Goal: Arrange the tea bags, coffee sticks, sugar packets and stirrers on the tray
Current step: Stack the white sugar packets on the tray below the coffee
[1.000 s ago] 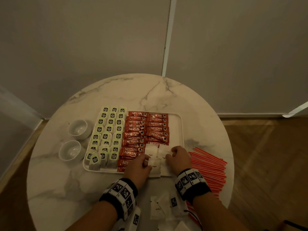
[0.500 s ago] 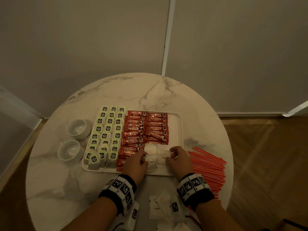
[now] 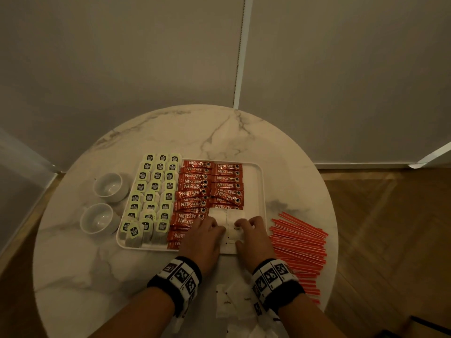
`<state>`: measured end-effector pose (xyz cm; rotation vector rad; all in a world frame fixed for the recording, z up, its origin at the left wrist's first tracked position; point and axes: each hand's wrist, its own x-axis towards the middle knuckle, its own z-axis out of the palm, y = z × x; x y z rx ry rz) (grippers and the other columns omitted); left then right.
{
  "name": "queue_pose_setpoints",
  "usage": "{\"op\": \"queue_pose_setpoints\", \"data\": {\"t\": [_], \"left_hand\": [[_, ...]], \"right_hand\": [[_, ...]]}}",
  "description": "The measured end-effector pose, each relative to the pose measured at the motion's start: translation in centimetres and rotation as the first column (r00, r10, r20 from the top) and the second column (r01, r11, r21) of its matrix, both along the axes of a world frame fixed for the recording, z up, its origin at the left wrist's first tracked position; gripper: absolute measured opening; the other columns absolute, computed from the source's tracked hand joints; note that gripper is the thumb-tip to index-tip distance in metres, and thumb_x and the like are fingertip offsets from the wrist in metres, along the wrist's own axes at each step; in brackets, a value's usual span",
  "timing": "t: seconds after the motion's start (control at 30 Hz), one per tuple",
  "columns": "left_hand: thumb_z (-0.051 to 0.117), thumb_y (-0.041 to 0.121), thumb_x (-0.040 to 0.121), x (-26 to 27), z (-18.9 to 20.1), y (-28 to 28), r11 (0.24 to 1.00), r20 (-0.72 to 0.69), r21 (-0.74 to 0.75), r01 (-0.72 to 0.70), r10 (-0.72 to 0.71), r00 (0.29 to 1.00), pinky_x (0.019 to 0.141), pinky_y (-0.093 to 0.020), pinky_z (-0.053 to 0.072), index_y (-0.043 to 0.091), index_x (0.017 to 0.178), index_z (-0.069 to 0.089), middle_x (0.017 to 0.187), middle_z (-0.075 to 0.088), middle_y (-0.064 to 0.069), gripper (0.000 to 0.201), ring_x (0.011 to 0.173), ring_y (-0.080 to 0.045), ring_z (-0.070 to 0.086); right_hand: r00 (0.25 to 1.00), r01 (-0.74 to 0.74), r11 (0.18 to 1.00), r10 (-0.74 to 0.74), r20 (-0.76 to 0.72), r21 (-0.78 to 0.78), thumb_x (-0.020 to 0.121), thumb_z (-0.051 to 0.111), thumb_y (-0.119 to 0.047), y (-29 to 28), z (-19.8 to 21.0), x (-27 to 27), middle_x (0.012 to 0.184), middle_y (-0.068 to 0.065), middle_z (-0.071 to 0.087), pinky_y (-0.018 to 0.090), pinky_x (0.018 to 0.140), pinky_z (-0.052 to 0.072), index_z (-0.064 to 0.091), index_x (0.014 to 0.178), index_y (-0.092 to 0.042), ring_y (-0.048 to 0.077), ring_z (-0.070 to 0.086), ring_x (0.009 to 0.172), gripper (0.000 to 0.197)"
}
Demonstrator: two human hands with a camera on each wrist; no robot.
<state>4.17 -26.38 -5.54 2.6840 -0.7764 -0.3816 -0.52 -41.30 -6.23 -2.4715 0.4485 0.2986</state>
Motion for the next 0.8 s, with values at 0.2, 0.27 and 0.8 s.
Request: {"op": "queue_pose_setpoints", "data": {"t": [0.2,0.27,0.8], "left_hand": [[0.056,0.033,0.088,0.5,-0.5,0.2,0.996,0.043,0.086,0.008,-0.012,0.999,0.097,-0.032,0.036,0.030,0.128,0.053,0.142,0.038,0.006,0.041,0.124,-0.019,0.035],[0.057,0.033,0.088,0.5,-0.6,0.5,0.996,0.054,0.085,0.008,-0.013,0.998,0.099,-0.032,0.036,0.027,0.129,0.052,0.142,0.040,0.005,0.042,0.125,-0.020,0.036],[0.059,0.025,0.089,0.7,-1.2,1.0,1.000,0.031,0.018,-0.025,0.024,0.999,0.096,-0.035,0.040,0.031,0.139,0.046,0.133,0.047,-0.005,0.052,0.119,-0.024,0.044]], "right_hand": [[1.000,-0.020,1.000,0.020,0.020,-0.020,0.088,0.059,-0.014,0.2,-0.1,-0.2,0.125,-0.004,0.033,0.024,0.096,0.047,0.049,0.127,-0.029,0.012,0.048,0.103,0.043],[1.000,-0.023,1.000,0.023,0.020,-0.014,0.088,0.058,-0.013,0.1,-0.1,-0.2,0.126,-0.004,0.033,0.022,0.096,0.045,0.049,0.127,-0.029,0.012,0.048,0.103,0.043],[1.000,0.009,1.000,-0.009,0.009,-0.007,0.089,0.057,-0.009,0.2,-0.4,0.7,0.129,-0.004,0.028,0.026,0.100,0.046,0.053,0.126,-0.029,0.012,0.044,0.112,0.042]]}}
